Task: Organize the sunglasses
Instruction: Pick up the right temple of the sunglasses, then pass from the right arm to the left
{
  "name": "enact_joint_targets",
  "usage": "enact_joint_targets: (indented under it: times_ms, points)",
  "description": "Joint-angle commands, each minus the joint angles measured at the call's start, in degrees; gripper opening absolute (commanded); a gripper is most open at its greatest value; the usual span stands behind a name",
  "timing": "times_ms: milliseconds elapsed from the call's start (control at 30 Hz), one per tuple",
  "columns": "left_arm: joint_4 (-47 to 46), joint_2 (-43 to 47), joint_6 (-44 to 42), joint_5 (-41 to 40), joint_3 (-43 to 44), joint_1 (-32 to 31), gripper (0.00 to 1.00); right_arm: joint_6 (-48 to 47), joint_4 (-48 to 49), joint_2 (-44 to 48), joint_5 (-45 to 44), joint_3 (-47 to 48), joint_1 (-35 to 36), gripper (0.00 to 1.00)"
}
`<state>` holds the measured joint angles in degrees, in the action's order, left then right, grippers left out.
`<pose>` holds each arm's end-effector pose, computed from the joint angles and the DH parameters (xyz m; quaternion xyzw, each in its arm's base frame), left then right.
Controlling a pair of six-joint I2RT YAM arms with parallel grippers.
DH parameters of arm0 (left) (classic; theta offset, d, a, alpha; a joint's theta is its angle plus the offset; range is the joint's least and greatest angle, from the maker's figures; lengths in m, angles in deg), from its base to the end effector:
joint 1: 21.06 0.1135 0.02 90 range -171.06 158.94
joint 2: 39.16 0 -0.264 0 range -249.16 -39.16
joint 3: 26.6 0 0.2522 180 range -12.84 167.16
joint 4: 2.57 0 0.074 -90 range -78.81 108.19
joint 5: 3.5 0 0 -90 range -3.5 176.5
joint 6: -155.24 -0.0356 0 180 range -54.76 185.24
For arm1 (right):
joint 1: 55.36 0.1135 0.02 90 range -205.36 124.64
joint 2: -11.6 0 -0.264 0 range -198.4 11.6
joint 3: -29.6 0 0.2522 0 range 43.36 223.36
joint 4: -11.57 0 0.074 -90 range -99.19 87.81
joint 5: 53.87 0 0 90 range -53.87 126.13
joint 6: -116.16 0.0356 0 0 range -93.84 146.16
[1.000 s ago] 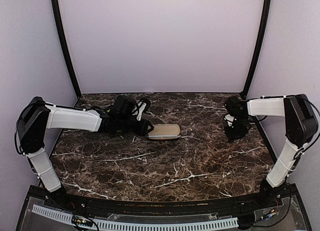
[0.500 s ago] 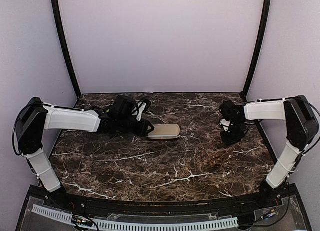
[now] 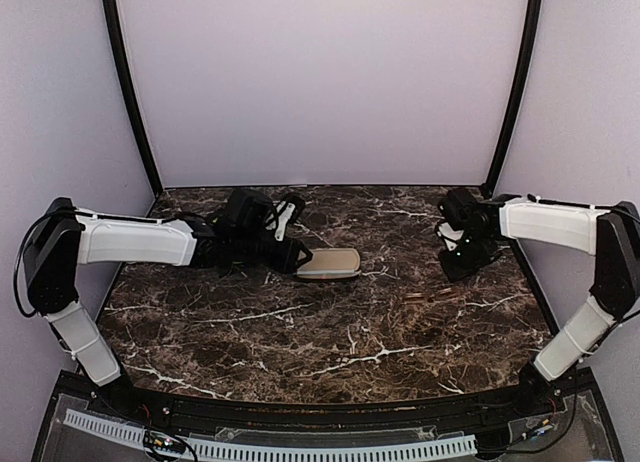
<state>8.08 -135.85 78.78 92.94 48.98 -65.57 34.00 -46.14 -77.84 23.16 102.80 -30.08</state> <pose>0.2675 -0.2686 0.2273 0.2592 0.8333 -0.2786 0.4010 0.2653 0.1164 0.2025 -0.1336 0.9749 -0.0677 0.1648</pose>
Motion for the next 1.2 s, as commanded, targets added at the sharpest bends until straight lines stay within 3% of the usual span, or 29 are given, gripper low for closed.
enact_joint_targets:
  times_ms: [0,333,600,767,1167]
  points:
    - [-1.49,5.35,-0.42,0.89,-0.71,-1.50,0.35,0.16,-0.27,4.52,-1.58,5.37,4.24,0.00]
    - [-7.46,9.81,4.92,5.34,-2.72,-2.86,0.37,0.73,7.38,6.70,-2.00,8.36,14.01,0.00]
    - [-15.23,9.65,14.35,9.97,-5.35,-3.02,0.51,2.35,18.47,7.32,-2.04,4.86,21.50,0.00]
    - [-18.87,9.04,17.71,10.84,-6.25,-2.95,0.55,2.10,20.38,5.53,-3.61,5.15,25.19,0.00]
    - [-17.76,9.20,20.47,7.43,-6.82,-2.95,0.49,2.28,22.86,3.63,-5.87,5.08,28.83,0.00]
